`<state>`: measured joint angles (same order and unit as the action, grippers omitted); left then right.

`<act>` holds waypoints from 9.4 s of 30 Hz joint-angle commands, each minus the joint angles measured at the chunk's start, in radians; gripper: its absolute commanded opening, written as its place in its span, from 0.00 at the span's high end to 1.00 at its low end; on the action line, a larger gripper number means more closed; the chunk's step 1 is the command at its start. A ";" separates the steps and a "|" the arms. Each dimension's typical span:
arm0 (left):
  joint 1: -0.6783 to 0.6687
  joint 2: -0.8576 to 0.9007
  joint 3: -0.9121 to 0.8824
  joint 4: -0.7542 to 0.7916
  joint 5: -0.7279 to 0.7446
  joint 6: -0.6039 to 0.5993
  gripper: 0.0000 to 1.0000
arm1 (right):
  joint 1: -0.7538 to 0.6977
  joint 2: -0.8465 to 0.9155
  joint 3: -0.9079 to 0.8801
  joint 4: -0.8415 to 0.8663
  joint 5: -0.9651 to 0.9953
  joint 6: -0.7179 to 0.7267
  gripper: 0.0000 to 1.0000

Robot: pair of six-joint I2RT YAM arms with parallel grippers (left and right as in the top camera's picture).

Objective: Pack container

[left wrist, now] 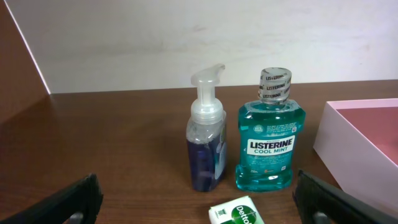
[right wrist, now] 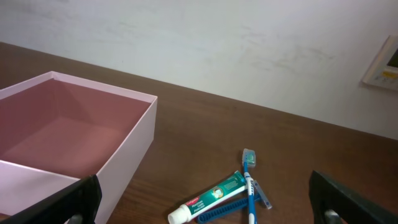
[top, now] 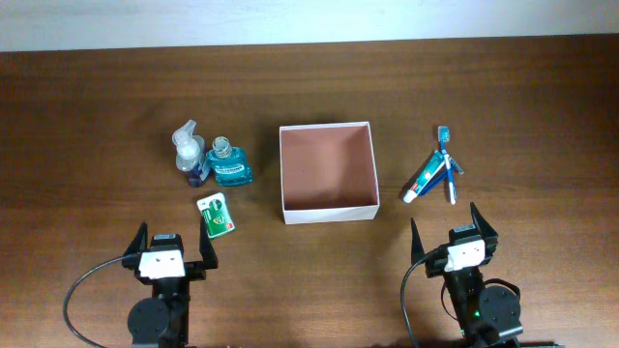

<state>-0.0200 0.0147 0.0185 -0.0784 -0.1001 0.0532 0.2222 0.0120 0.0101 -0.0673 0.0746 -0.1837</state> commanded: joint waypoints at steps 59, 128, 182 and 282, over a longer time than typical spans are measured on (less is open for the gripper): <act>0.006 0.858 0.960 -0.324 0.306 0.072 0.00 | -0.006 -0.008 -0.005 -0.008 0.005 0.004 0.01; -0.278 1.423 0.966 -0.176 -0.229 -0.304 0.27 | -0.006 -0.008 -0.005 -0.008 0.005 0.005 0.02; -0.278 1.456 0.966 -0.160 -0.230 -0.303 0.64 | -0.006 -0.008 -0.005 -0.008 0.005 0.005 0.02; -0.547 1.786 1.346 -0.086 -0.353 -0.393 0.45 | -0.006 -0.008 -0.005 -0.008 0.005 0.005 0.02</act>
<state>-0.5686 1.8107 1.3354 -0.1669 -0.4362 -0.3408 0.2222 0.0101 0.0101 -0.0673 0.0746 -0.1837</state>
